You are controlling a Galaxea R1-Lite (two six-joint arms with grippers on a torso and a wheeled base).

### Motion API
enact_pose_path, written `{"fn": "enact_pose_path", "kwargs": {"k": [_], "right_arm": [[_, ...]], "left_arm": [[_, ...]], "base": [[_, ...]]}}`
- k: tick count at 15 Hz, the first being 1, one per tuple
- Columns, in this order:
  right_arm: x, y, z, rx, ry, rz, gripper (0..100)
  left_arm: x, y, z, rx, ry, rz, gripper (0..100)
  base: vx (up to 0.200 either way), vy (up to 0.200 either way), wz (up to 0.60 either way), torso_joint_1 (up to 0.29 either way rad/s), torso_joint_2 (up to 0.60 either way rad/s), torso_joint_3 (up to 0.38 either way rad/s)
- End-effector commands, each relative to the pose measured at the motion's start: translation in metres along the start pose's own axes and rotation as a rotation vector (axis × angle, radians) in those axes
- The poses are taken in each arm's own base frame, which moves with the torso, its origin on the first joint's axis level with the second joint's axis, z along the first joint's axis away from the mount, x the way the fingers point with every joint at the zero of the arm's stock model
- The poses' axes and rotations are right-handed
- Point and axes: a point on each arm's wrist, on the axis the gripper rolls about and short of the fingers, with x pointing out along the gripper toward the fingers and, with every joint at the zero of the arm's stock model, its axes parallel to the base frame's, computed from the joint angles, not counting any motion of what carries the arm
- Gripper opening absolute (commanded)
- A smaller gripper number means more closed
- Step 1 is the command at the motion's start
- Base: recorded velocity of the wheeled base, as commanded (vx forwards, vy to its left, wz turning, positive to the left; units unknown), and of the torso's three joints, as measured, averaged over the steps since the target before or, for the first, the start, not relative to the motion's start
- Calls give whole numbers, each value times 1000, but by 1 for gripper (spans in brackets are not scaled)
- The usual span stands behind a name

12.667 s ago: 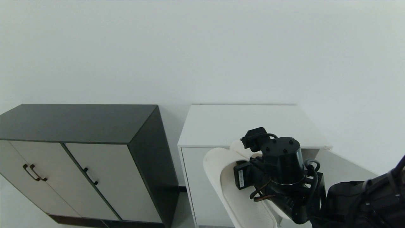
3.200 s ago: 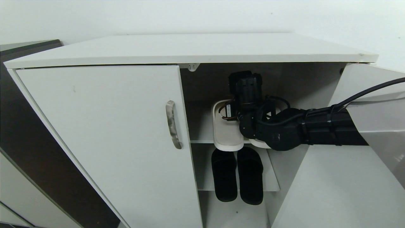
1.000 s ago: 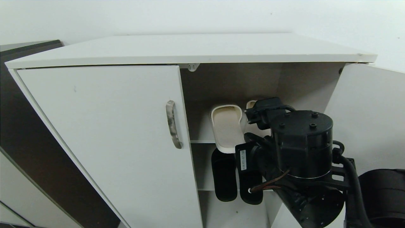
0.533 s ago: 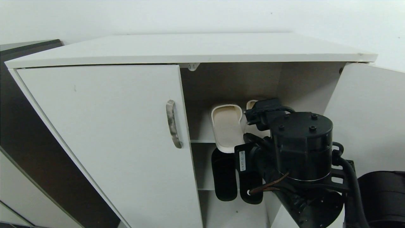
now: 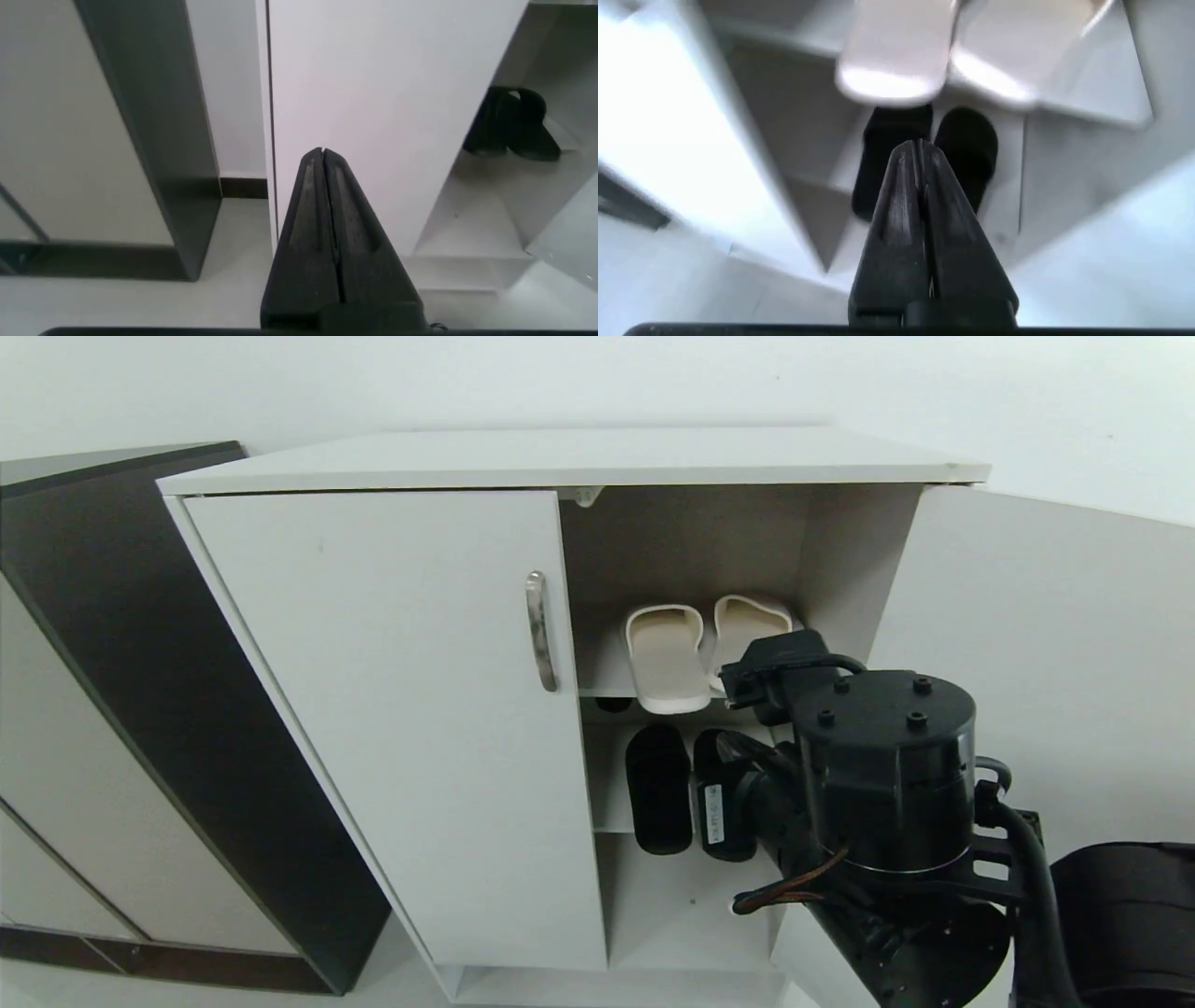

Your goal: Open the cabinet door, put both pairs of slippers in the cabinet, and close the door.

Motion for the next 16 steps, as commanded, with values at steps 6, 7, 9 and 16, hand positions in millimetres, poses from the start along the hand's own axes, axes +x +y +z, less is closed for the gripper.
{"fn": "enact_pose_path", "kwargs": {"k": [6,7,9,16], "right_arm": [[5,0,-10,-14,19,3,0],[4,0,-10,-11,14,4,0],[5,1,-9,-10,11,6,0],[6,-2,-16,-28,33,22,0]], "left_arm": [[0,0,0,4,-1,-4,0],[0,0,0,4,-1,-4,0],[0,0,0,4,-1,-4,0],[0,0,0,4,-1,-4,0]], "base": [[-200,0,0,2,2,2],[-200,0,0,2,2,2],[-200,0,0,2,0,9],[-143,0,0,3,1,2]]}}
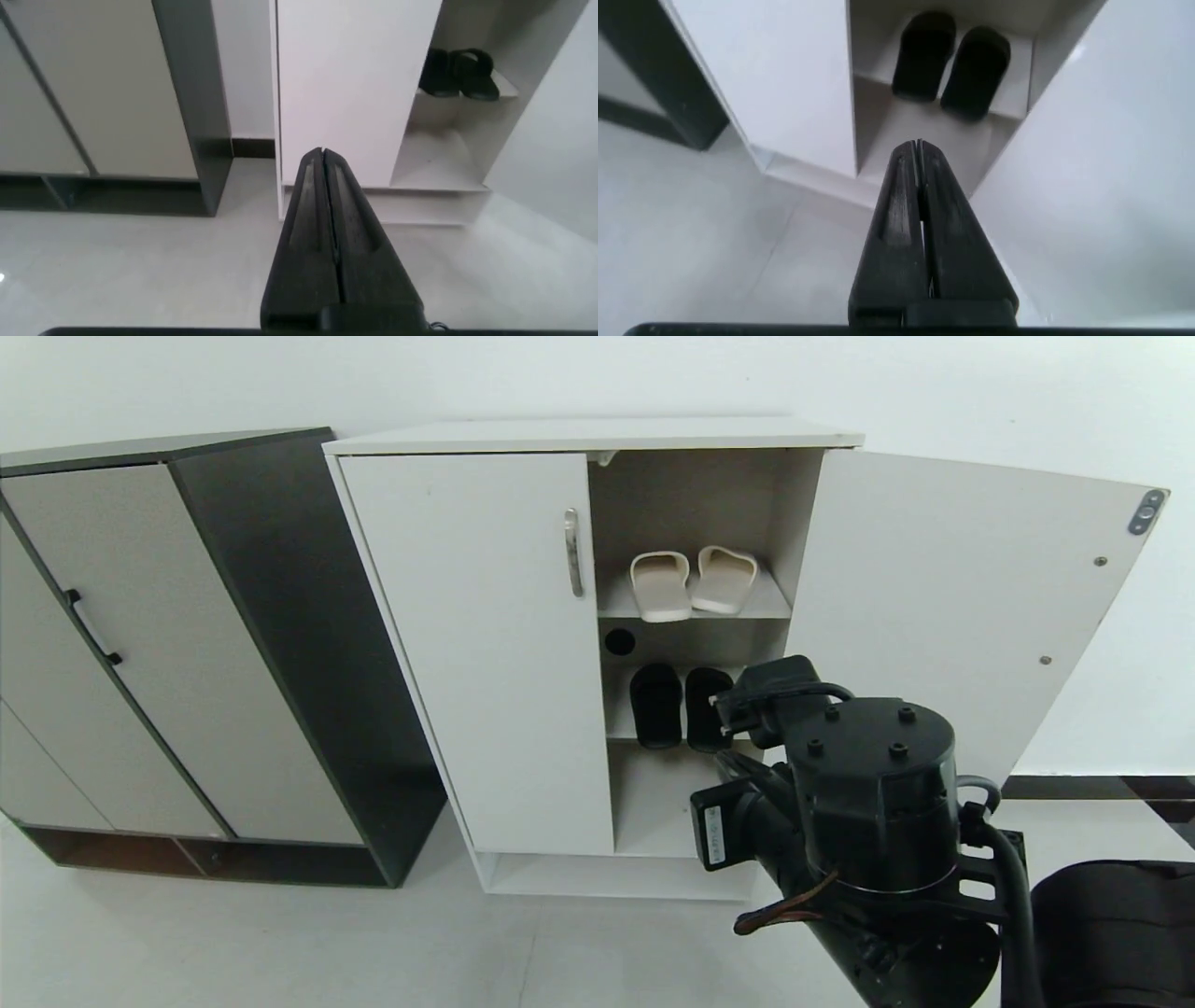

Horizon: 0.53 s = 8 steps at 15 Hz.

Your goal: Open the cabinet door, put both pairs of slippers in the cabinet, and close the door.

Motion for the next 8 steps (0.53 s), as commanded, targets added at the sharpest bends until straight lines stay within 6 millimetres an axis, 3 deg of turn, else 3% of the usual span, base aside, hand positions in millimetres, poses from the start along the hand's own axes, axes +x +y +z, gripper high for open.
{"fn": "enact_pose_path", "kwargs": {"k": [1,8], "right_arm": [[2,-1,-2,-4,6,-5,0],[5,-6,-6,-19,20,-18,0]], "left_arm": [[0,0,0,-1,0,0,0],[0,0,0,-1,0,0,0]], "base": [[0,0,0,0,0,0],[0,0,0,0,0,0]]}}
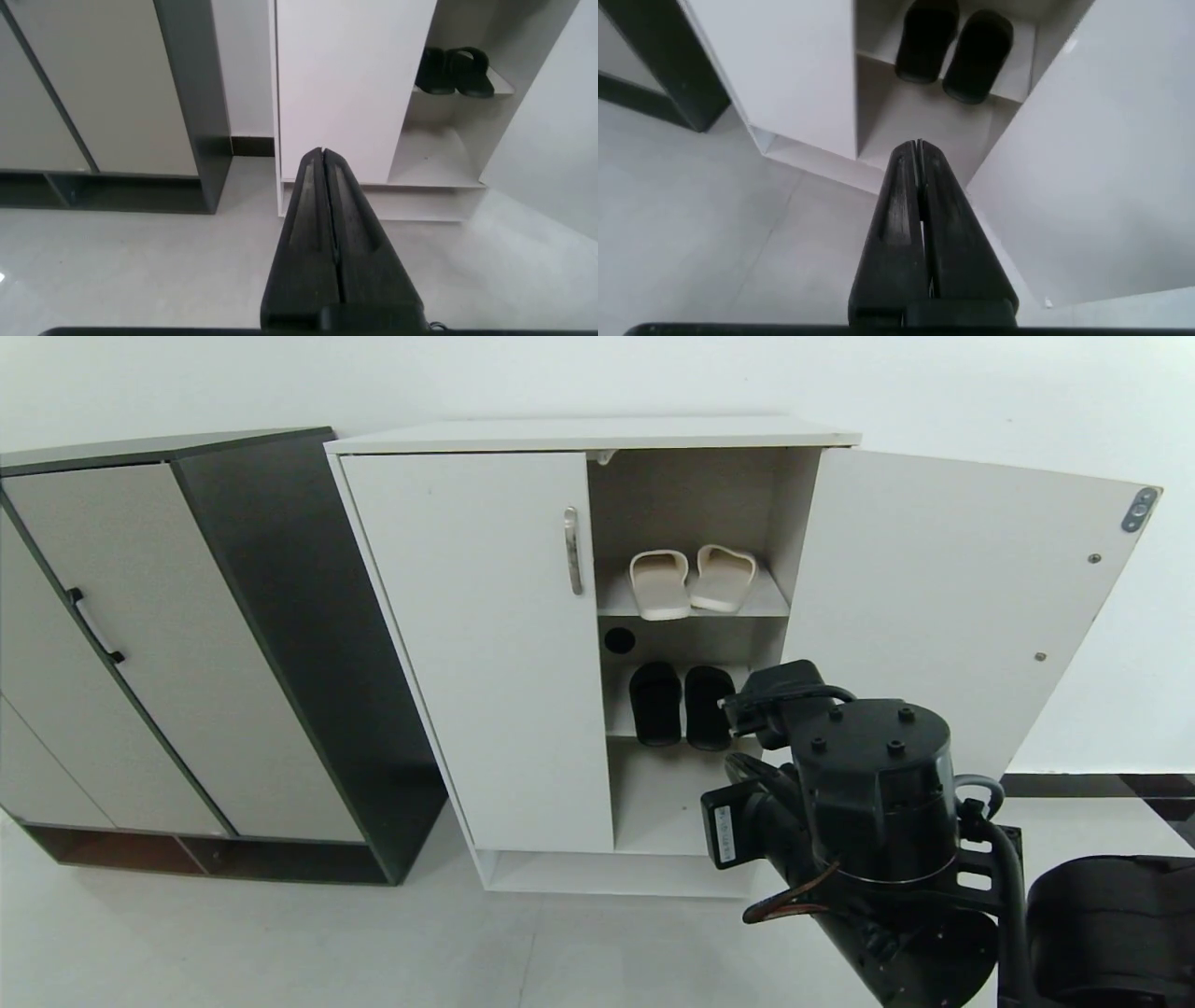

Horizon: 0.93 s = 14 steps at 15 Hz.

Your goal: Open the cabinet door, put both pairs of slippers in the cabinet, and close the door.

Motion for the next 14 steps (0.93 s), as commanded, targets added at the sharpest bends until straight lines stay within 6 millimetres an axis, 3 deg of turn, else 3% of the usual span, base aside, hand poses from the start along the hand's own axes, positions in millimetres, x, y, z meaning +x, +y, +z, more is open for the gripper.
{"fn": "enact_pose_path", "kwargs": {"k": [1,10,14], "right_arm": [[1,0,-1,-3,3,0,0],[3,-7,-10,-18,35,26,0],[1,-8,-8,-13,29,29,0]], "left_arm": [[0,0,0,0,0,0,0],[0,0,0,-3,0,0,0],[0,0,0,-1,0,0,0]], "base": [[0,0,0,0,0,0],[0,0,0,0,0,0],[0,0,0,13,-176,-258]]}}
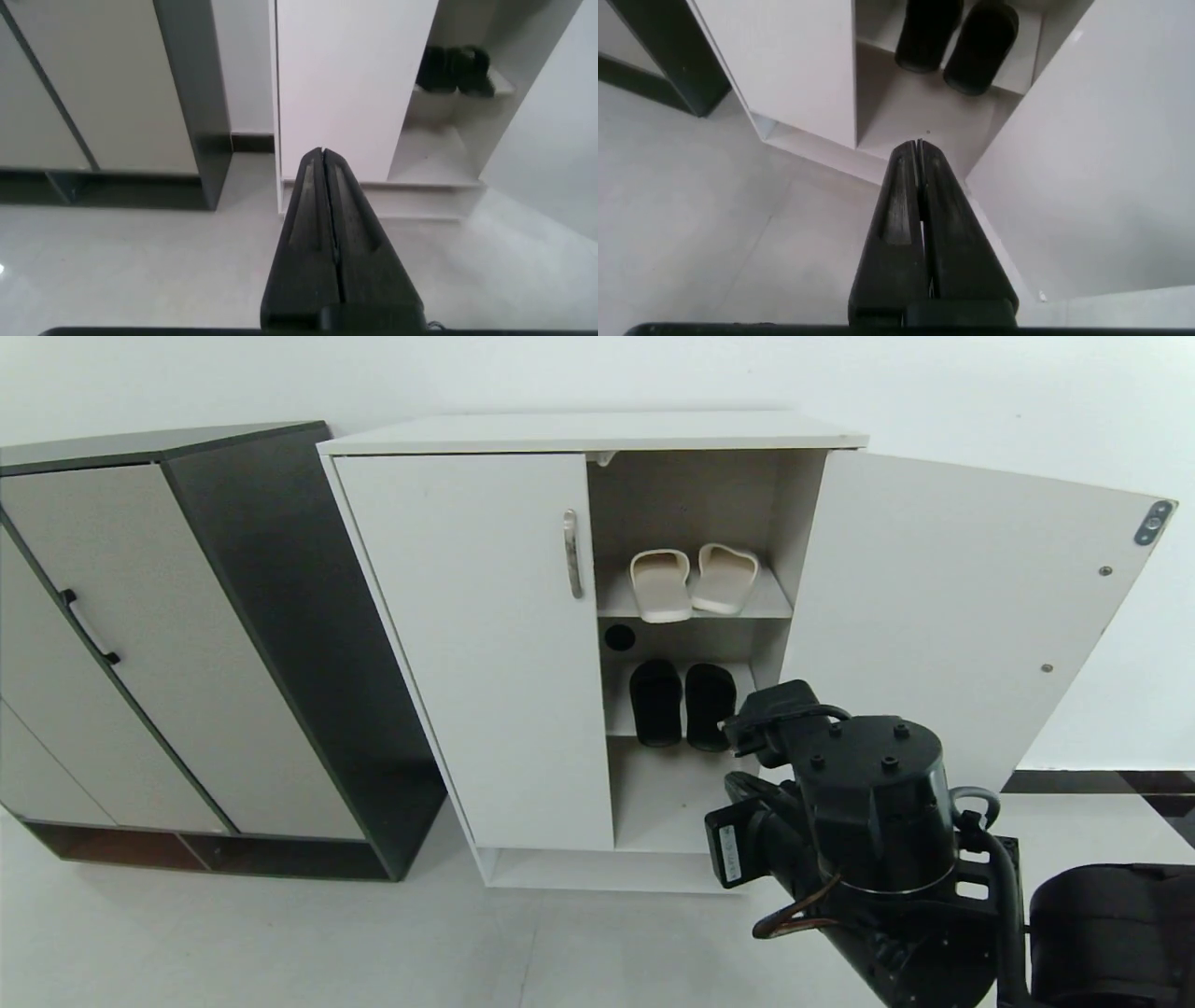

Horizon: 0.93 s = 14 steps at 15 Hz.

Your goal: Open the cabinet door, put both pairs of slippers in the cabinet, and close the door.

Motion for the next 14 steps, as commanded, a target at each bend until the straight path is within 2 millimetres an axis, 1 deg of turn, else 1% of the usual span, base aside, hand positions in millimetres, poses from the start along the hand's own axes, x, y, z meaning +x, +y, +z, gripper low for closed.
{"fn": "enact_pose_path", "kwargs": {"k": [1,4,7,14], "right_arm": [[-2,-1,3,7,-9,1,0],[-3,-5,3,11,-11,-6,0],[-4,-6,4,14,-13,-8,0],[-5,-7,3,10,-9,-8,0]], "left_arm": [[0,0,0,0,-2,1,0],[0,0,0,0,-2,1,0],[0,0,0,-2,-2,1,0],[0,0,0,-2,-2,1,0]], "base": [[0,0,0,56,-437,-373],[0,0,0,56,-528,-356],[0,0,0,123,-458,-346],[0,0,0,155,-479,-321]]}}
